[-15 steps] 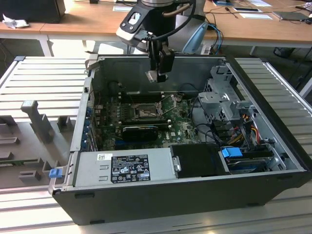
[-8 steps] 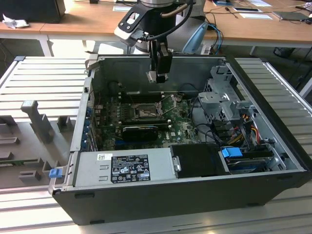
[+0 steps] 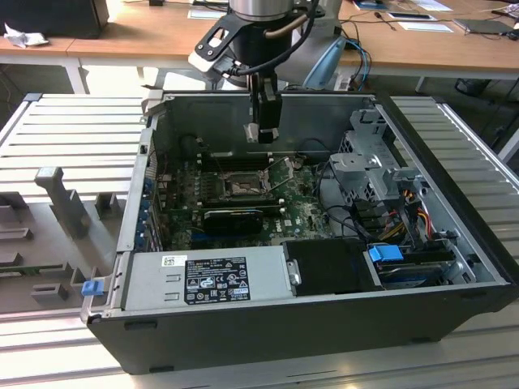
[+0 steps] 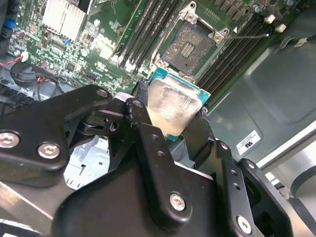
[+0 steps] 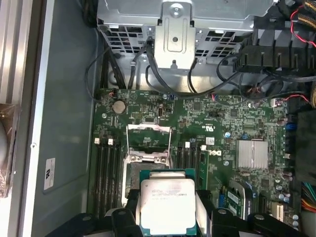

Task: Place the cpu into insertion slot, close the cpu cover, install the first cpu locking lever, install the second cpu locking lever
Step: 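Place the cpu into insertion slot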

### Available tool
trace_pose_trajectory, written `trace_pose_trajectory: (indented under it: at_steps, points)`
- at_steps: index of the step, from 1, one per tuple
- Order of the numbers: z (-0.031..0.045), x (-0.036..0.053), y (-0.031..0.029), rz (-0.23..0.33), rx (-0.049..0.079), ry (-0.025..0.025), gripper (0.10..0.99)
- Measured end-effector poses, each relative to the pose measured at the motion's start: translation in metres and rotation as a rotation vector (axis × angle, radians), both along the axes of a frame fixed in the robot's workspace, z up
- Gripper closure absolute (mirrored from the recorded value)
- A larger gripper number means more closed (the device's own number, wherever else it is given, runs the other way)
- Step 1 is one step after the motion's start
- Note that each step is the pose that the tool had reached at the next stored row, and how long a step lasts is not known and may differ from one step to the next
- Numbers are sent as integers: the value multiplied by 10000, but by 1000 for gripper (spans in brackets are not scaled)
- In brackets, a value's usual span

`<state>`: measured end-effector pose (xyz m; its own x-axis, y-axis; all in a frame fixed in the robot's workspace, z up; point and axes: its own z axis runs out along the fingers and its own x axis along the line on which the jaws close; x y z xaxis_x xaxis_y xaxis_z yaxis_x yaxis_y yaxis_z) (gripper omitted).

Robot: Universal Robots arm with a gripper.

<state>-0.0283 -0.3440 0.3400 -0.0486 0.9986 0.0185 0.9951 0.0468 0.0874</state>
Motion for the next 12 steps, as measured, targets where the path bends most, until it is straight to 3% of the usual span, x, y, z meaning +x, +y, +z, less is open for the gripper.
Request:
trace_pose_trajectory:
  at_steps: [5, 12]
  points:
    - [-91, 0, 0, -10, 1, 3, 553]
    - [-157, 0, 0, -10, 1, 3, 553]
